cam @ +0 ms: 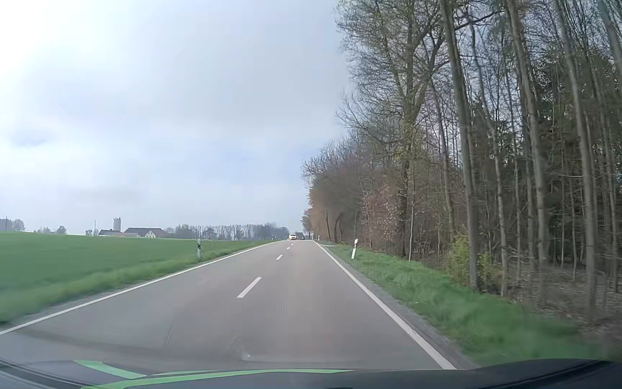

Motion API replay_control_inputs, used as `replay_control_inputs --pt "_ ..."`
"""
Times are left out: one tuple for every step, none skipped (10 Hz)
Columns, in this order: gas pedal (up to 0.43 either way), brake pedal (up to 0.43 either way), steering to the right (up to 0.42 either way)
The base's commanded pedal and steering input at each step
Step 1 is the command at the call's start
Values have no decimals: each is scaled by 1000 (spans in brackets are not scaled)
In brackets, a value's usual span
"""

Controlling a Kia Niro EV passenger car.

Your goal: Follow the waypoints while adhering to traffic rules and regulations

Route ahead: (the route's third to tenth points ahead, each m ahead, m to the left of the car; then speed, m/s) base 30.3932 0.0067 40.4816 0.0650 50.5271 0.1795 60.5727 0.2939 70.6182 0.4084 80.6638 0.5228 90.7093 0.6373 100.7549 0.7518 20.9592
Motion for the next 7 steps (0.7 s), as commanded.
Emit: replay_control_inputs --pt "260 0 1" --pt "260 0 1" --pt "260 0 1" --pt "260 0 1" --pt "260 0 1" --pt "260 0 1" --pt "260 0 1"
